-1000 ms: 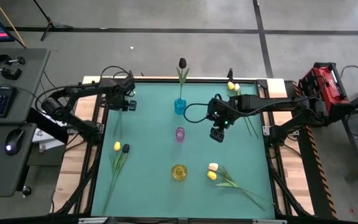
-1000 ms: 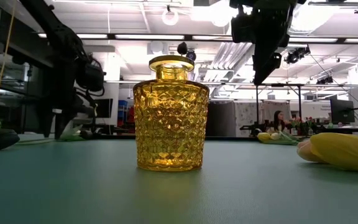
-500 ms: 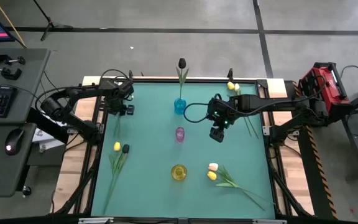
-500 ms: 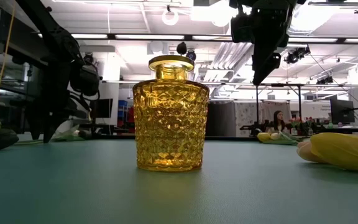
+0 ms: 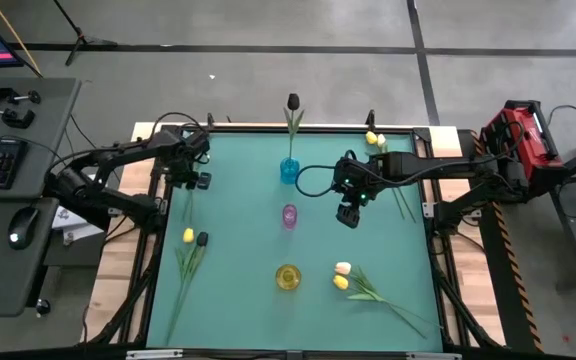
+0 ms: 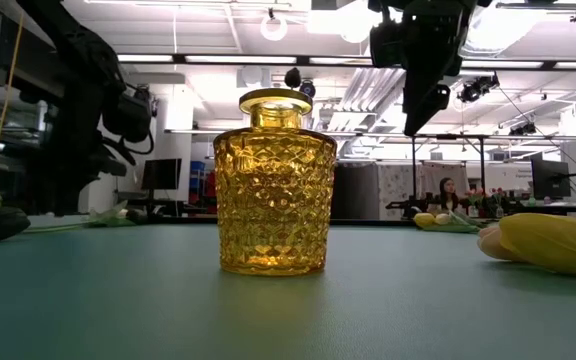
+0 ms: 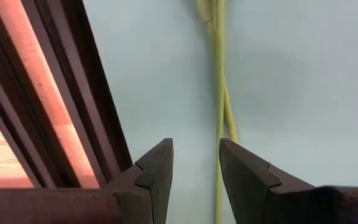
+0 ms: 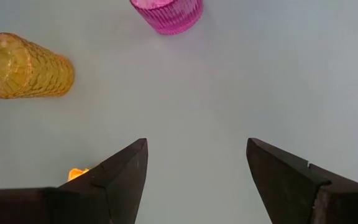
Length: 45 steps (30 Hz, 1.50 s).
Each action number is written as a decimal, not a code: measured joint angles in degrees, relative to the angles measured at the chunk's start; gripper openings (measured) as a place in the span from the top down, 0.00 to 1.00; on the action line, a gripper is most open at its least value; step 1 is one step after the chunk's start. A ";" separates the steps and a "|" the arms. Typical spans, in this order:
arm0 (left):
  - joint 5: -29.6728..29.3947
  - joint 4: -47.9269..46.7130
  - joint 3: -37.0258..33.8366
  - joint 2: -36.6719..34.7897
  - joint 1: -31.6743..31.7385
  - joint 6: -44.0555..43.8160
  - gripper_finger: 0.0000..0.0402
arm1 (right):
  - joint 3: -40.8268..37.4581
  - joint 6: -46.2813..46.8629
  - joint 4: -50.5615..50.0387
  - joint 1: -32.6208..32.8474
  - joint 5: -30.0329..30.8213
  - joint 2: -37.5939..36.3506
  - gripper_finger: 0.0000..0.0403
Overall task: Sort flowers into vase by color
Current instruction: Put the top left black tulip into the blue vase
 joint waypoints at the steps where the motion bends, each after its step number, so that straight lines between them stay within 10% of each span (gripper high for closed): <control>1: 0.33 0.48 -0.28 0.42 -0.12 -0.24 0.71 | 0.00 0.00 0.08 -0.01 0.10 -0.01 0.35; 45: -1.06 9.58 -2.79 1.54 -2.22 -8.05 0.71 | -0.02 0.02 1.09 0.00 0.49 -0.01 0.35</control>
